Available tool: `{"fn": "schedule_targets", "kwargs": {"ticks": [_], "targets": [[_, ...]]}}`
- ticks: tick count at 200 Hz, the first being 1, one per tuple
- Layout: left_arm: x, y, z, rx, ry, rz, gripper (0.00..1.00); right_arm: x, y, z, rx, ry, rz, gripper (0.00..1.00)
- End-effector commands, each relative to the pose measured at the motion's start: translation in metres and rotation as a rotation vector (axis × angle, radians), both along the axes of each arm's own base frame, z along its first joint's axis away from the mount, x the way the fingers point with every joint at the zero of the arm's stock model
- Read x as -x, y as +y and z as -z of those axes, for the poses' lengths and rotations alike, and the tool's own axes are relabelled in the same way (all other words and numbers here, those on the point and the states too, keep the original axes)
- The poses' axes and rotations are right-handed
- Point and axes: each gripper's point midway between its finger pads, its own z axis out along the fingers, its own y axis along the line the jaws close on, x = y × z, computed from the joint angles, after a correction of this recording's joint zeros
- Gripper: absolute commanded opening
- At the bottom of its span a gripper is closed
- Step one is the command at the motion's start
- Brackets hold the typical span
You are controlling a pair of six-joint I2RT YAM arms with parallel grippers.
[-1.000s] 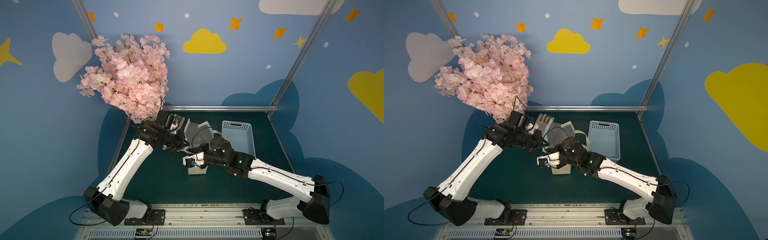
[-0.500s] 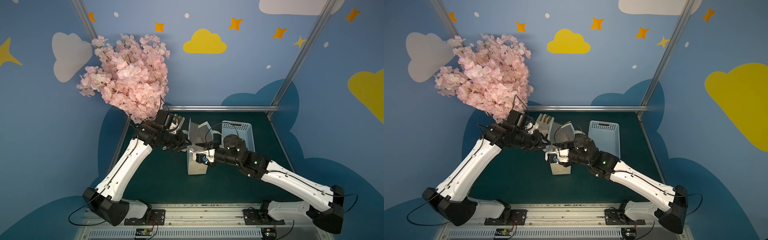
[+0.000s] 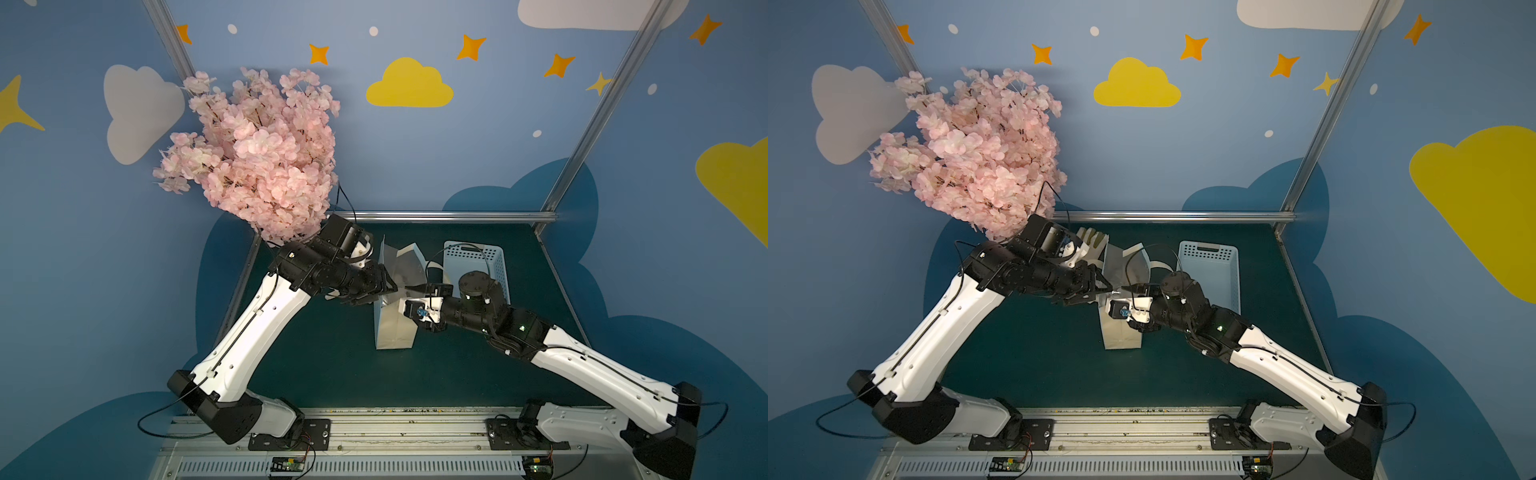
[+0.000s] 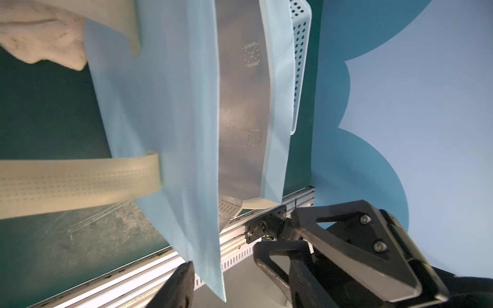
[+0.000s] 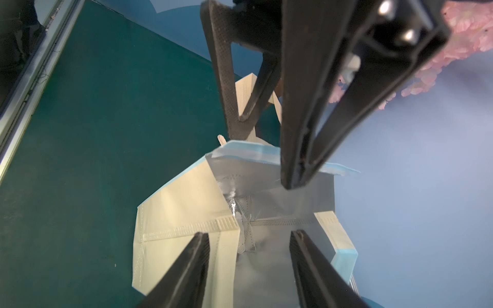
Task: Place the ice pack in the delivery bag
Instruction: Tear off the adhesive seal from the delivery bag.
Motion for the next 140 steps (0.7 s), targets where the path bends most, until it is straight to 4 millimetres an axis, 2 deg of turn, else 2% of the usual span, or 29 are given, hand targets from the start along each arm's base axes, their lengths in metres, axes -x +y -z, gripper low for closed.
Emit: {"fn": "schedule_targets", "kwargs": {"ticks": [1,32,75,100,119,140], "targets": [[0.005,0.019,0.017,-0.141,0.033,-0.011,0.59,0.002,-0.008,-0.006,-0.032,0.013,0.016,0.55],[0.000,0.011,0.019,-0.149,0.034,0.014,0.55,0.003,-0.012,-0.009,-0.038,0.005,0.026,0.55],[-0.008,0.002,0.017,-0.129,0.015,0.022,0.23,0.008,-0.014,-0.009,-0.037,0.021,0.012,0.52],[-0.010,-0.001,0.014,-0.095,-0.005,0.007,0.12,0.018,-0.005,-0.013,-0.096,0.050,-0.044,0.49],[-0.011,-0.003,0.014,-0.069,-0.005,0.000,0.08,0.026,0.006,-0.016,-0.141,0.050,-0.085,0.46],[-0.011,0.000,0.017,-0.073,-0.004,-0.016,0.11,0.028,0.019,-0.008,-0.116,0.057,-0.110,0.44]]}}
